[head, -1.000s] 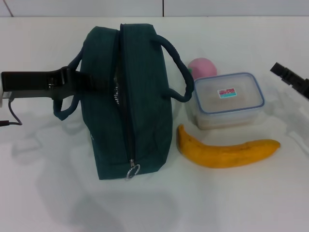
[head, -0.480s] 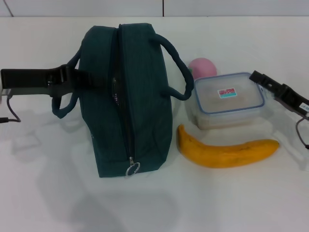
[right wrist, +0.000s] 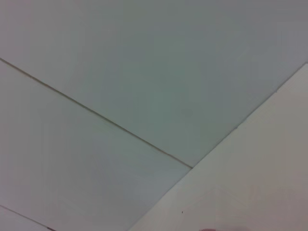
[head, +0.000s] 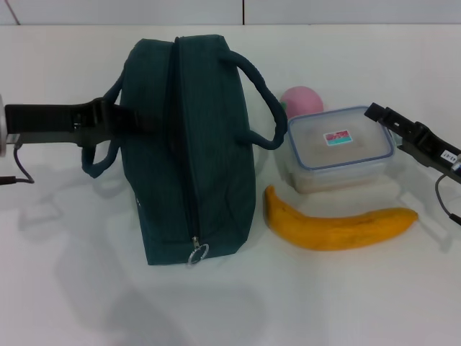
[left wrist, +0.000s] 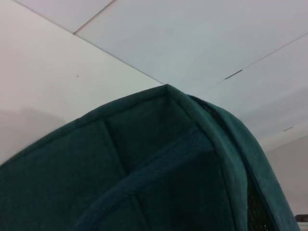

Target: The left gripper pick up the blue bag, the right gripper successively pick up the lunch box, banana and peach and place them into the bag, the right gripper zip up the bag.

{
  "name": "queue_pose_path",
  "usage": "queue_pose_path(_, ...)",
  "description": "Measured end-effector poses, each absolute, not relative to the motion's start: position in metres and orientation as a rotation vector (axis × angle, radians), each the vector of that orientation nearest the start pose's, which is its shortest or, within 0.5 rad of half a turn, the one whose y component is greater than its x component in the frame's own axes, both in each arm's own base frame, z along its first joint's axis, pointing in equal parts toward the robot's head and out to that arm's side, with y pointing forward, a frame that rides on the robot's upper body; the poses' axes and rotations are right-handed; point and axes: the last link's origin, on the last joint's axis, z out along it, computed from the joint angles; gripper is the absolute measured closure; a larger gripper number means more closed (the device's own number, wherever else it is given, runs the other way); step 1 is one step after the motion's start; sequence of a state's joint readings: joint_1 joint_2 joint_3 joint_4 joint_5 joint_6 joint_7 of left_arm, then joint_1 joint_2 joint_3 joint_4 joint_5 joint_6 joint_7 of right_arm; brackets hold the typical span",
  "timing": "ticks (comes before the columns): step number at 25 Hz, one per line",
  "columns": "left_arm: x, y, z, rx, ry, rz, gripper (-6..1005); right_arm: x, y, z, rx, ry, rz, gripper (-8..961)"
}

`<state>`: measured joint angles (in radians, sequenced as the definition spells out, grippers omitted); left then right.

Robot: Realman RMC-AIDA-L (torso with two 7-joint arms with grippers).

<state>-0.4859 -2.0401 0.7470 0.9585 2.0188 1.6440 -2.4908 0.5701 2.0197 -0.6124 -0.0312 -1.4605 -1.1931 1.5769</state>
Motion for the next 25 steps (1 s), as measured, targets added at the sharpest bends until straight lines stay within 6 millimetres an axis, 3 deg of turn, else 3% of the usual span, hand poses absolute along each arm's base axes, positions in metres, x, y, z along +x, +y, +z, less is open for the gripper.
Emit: queue_pose_path(25, -0.249, 0.34, 0.054, -2.356, -1.789, -0.696, 961, 0.306, 0.328, -0.024, -1.803, 1.75, 1.339, 190)
